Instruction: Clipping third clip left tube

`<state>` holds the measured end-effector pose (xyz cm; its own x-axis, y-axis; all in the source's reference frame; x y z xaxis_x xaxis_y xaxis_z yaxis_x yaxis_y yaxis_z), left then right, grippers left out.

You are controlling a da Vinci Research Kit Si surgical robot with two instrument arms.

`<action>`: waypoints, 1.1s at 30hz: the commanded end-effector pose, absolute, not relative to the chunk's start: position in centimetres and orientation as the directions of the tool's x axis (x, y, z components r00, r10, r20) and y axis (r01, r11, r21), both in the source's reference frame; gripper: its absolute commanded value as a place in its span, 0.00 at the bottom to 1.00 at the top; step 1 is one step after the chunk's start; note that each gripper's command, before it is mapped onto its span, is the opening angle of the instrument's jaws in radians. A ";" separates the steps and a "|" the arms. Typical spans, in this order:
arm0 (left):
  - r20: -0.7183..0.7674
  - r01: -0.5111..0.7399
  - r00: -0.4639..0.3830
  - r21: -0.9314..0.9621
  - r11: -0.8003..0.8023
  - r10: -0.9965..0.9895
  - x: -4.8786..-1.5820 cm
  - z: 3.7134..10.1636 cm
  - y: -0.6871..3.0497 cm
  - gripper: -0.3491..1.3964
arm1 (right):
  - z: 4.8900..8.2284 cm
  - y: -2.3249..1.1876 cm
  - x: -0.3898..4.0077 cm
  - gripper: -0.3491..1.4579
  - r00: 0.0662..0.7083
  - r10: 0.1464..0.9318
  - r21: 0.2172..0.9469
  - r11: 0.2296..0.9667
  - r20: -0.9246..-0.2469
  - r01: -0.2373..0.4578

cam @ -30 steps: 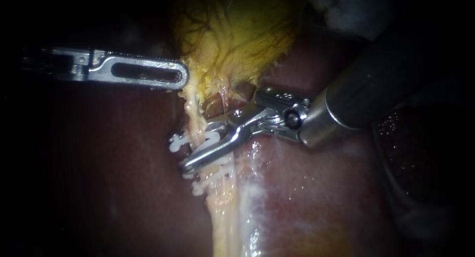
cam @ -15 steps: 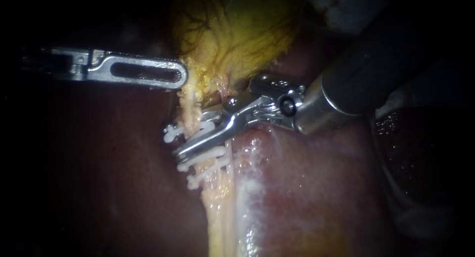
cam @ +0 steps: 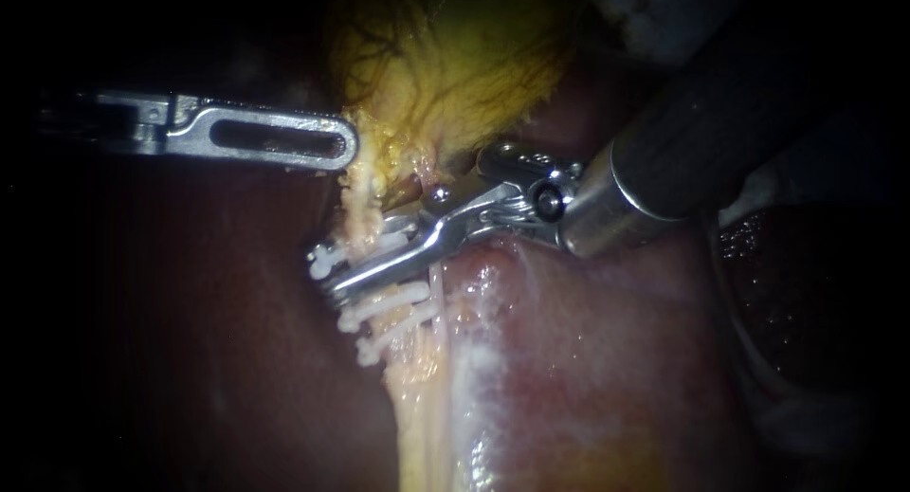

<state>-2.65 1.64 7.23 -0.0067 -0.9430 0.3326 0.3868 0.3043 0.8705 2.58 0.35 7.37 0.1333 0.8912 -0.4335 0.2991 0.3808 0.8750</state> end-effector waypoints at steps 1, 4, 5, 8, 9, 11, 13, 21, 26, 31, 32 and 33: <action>0.333 0.387 -0.007 0.871 0.304 -0.943 -2.65 7.23 1.64 0.00 | 7.38 0.36 2.57 0.21 0.134 0.891 0.875 0.381 -0.434 0.299; 0.333 0.387 -0.007 0.871 0.304 -0.943 -2.65 7.23 1.64 0.00 | 7.40 0.37 2.57 0.13 0.133 0.891 0.875 0.382 -0.434 0.297; 0.333 0.387 -0.007 0.871 0.304 -0.943 -2.65 7.23 1.64 0.00 | 7.40 0.38 2.56 0.10 0.133 0.891 0.875 0.383 -0.434 0.296; 0.333 0.387 -0.006 0.871 0.304 -0.943 -2.65 7.23 1.64 0.00 | 7.41 0.38 2.56 0.03 0.130 0.892 0.876 0.384 -0.434 0.293; 0.333 0.387 -0.006 0.871 0.304 -0.943 -2.65 7.23 1.64 0.00 | 7.42 0.38 2.56 0.00 0.127 0.892 0.876 0.384 -0.433 0.290; 0.333 0.387 -0.006 0.871 0.304 -0.943 -2.65 7.23 1.64 0.00 | 7.42 0.38 2.56 0.00 0.125 0.893 0.877 0.384 -0.433 0.289; 0.333 0.387 -0.006 0.871 0.304 -0.943 -2.65 7.23 1.64 0.00 | 7.43 0.39 2.58 0.00 0.111 0.897 0.880 0.387 -0.429 0.275; 0.332 0.388 -0.004 0.870 0.304 -0.943 -2.65 7.23 1.65 0.00 | 7.43 0.37 2.60 0.00 0.143 0.897 0.884 0.365 -0.418 0.294; 0.332 0.388 -0.004 0.870 0.304 -0.943 -2.65 7.24 1.65 0.00 | 7.46 0.36 2.60 0.00 0.144 0.896 0.883 0.366 -0.420 0.294; 0.332 0.388 -0.004 0.870 0.304 -0.943 -2.65 7.25 1.66 0.00 | 7.48 0.33 2.60 0.00 0.144 0.895 0.882 0.368 -0.422 0.294; 0.332 0.388 -0.004 0.870 0.305 -0.943 -2.65 7.25 1.66 0.00 | 7.48 0.33 2.60 0.00 0.146 0.897 0.885 0.363 -0.417 0.293; 0.332 0.388 -0.004 0.870 0.304 -0.943 -2.64 7.25 1.66 0.00 | 7.48 0.32 2.60 0.00 0.146 0.897 0.885 0.363 -0.417 0.293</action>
<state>-2.64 1.66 7.24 -0.0023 -0.9433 0.3319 0.3886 0.3049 0.8695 2.60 0.32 7.48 0.1466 0.8967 -0.4176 0.2939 0.3636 0.8840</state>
